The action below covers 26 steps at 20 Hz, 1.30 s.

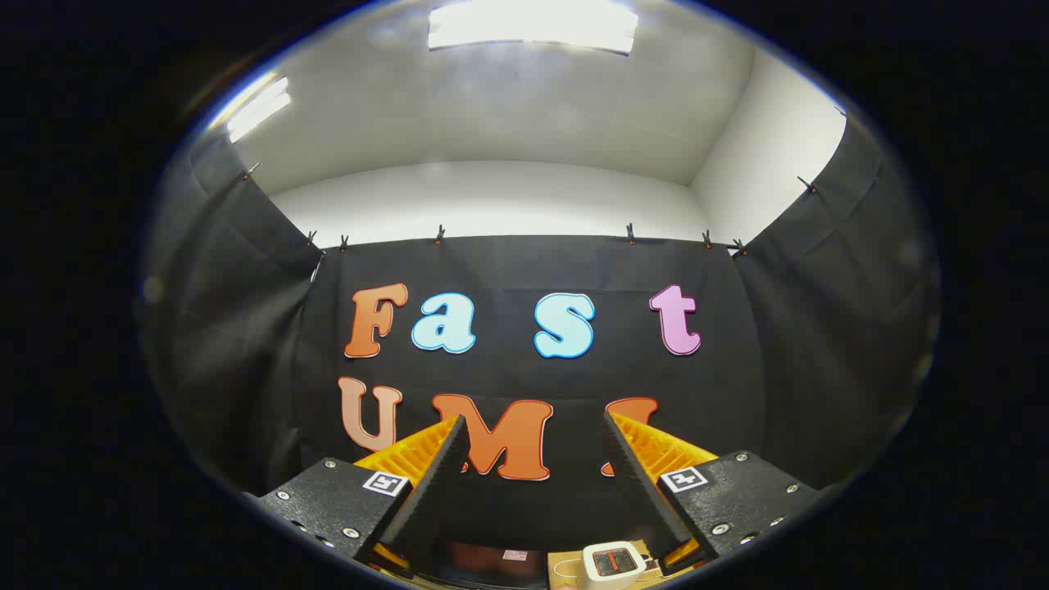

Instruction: Open the toaster oven, put the food inside, and close the toaster oven door.

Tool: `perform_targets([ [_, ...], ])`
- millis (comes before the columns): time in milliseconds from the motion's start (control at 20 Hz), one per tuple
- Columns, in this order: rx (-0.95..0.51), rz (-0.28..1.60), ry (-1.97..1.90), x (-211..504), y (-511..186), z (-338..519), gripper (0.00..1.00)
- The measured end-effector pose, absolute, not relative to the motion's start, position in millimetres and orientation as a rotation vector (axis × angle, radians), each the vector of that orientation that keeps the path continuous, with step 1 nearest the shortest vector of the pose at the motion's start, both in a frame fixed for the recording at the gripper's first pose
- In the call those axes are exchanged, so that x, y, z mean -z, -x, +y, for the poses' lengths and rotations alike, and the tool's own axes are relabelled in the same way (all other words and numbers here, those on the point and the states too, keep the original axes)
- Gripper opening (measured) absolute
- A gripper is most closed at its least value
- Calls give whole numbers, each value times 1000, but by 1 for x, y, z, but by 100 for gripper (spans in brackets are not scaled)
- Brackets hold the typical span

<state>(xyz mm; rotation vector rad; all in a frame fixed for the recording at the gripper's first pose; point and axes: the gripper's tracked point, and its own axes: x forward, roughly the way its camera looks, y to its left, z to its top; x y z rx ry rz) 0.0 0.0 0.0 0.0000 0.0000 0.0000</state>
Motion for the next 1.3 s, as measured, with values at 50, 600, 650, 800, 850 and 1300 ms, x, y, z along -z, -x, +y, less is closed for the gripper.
perform_targets([
  [50,-5,1,-3,-1,1,1,96],
  [600,-9,41,-25,-1,-1,-3,96],
  [650,-8,43,-28,-1,-2,-4,96],
  [800,-24,61,-42,9,-3,5,96],
  [850,-26,77,-41,18,-4,8,96],
  [1300,-56,309,-98,131,3,50,96],
])
